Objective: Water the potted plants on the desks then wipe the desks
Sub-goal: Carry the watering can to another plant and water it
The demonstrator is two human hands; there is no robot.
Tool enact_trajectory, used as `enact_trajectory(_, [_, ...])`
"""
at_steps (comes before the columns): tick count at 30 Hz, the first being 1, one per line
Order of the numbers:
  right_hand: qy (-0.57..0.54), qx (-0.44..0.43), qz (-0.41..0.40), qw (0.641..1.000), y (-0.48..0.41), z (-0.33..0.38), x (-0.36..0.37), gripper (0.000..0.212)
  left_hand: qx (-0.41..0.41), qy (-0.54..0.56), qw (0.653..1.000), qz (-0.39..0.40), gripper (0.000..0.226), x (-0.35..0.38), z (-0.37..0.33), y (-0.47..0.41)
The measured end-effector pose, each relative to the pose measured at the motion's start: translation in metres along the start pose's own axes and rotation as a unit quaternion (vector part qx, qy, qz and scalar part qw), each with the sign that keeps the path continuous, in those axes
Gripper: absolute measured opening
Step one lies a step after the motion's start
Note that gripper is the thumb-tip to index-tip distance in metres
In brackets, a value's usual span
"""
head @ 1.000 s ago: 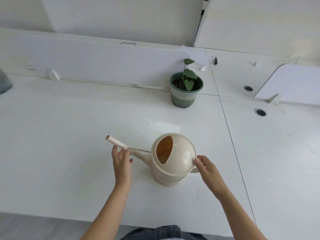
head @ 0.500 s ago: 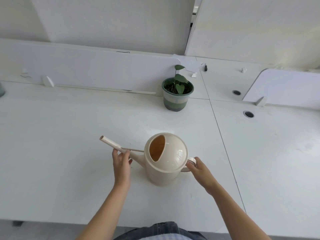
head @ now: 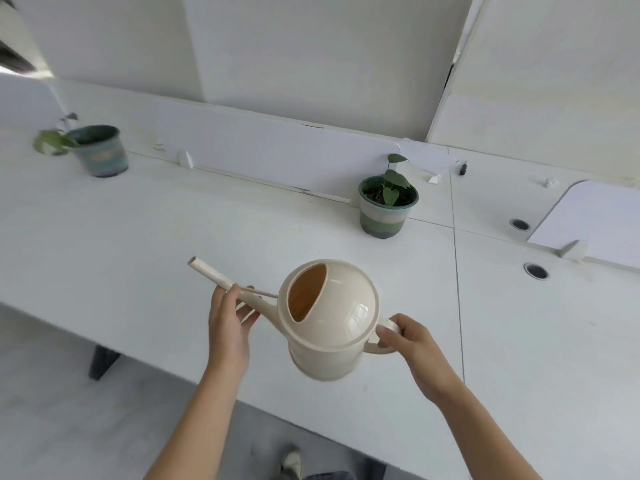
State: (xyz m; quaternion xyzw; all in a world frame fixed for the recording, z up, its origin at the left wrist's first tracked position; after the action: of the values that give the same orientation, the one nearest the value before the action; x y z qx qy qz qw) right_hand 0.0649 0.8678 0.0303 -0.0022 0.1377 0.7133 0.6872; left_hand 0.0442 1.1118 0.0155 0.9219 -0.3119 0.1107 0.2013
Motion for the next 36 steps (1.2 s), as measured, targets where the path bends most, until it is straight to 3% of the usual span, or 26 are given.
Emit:
enact_trajectory(6, [-0.024, -0.054, 0.062, 0.996, 0.036, 0.024, -0.008, 0.042, 0.075, 0.024, 0.995, -0.064, 0.019, -0.038, -0.038, 0.064])
enact_trajectory(10, [-0.027, -0.065, 0.126, 0.989, 0.061, 0.031, 0.007, 0.036, 0.111, 0.023, 0.986, -0.120, 0.019, -0.080, -0.051, 0.103])
enact_trajectory(19, [0.003, -0.072, 0.281, 0.957, 0.125, 0.025, 0.078, 0.040, 0.138, 0.029, 0.954, -0.265, 0.008, -0.196, -0.064, 0.150])
enact_trajectory(24, [0.039, -0.091, 0.343, 0.934, 0.163, 0.027, 0.134, 0.035, 0.137, 0.060, 0.933, -0.327, 0.023, -0.259, -0.082, 0.154])
enact_trajectory(28, [0.039, -0.087, 0.369, 0.925, 0.193, 0.032, 0.184, 0.040, 0.137, 0.041, 0.931, -0.335, 0.032, -0.312, -0.104, 0.148])
enact_trajectory(33, [0.026, -0.075, 0.361, 0.929, 0.232, 0.034, 0.251, 0.070, 0.151, 0.016, 0.940, -0.306, 0.028, -0.377, -0.140, 0.131])
enact_trajectory(36, [0.010, -0.076, 0.356, 0.931, 0.247, 0.034, 0.284, 0.072, 0.143, 0.008, 0.945, -0.295, 0.040, -0.407, -0.154, 0.116])
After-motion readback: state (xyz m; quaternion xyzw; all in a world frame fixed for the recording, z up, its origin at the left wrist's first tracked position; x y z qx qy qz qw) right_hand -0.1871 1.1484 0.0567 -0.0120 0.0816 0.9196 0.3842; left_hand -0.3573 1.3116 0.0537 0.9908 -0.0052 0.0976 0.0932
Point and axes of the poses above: each hand's wrist, its own y-axis away from the middle knuckle, its own x-axis out of the palm, z = x × y, the point moved 1 cm from there along -y, towards the middle knuckle, and after that the axes turned 14 degrees about -z, right-handed, at the moved point
